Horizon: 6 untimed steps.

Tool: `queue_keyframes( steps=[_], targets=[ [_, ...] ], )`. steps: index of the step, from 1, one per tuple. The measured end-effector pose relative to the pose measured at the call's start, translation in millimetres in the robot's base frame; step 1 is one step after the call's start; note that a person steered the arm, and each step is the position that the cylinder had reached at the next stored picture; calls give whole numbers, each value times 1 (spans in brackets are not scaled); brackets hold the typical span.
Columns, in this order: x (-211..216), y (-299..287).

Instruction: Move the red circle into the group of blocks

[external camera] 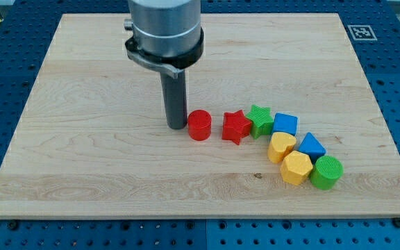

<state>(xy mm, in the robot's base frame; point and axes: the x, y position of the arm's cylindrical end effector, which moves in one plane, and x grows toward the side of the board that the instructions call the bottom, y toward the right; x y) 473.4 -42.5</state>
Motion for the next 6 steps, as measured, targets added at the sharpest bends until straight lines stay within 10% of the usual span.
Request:
queue_keyframes(
  steps=[6],
  targets=[
    [74, 46]
  ],
)
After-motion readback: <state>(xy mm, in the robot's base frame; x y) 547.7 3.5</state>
